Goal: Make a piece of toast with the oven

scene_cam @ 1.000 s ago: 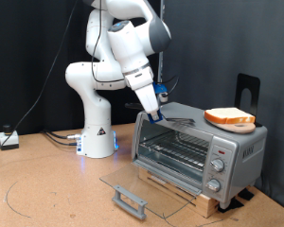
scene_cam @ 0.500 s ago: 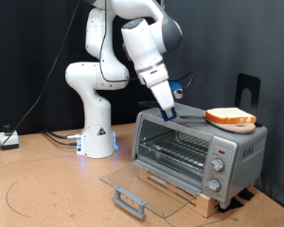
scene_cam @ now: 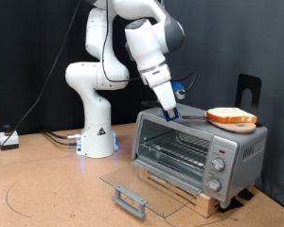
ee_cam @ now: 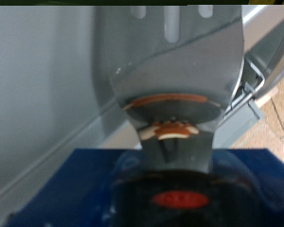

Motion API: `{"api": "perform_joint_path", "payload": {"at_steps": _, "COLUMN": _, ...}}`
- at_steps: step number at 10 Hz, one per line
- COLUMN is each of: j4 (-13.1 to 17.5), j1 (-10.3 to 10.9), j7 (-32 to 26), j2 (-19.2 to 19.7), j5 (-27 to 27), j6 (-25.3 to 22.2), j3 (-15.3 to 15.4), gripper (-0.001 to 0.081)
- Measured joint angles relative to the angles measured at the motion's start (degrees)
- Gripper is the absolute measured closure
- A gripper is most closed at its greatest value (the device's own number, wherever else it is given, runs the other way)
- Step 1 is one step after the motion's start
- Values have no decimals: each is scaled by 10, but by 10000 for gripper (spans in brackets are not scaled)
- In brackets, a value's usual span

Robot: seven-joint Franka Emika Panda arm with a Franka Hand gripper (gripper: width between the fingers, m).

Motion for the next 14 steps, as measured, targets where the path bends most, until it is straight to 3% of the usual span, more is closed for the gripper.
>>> {"api": "perform_joint_path", "payload": {"at_steps": 8, "j4": -1, "j1": 6, "j7": -4, "j2": -17, "j5": 12, "j6": -11, "j3": -1, "gripper": 411}}
{"api": "perform_joint_path", "payload": {"at_steps": 11, "j4": 9, "j1": 12, "j7": 20, "j2": 0, "j5": 20, "j6": -11, "j3": 32, "gripper": 411}}
{"api": "perform_joint_path", "payload": {"at_steps": 14, "j4": 20, "j1": 12, "j7": 32, "j2": 12, "j5": 36, "j6": 20, "j3": 64, "gripper": 411}}
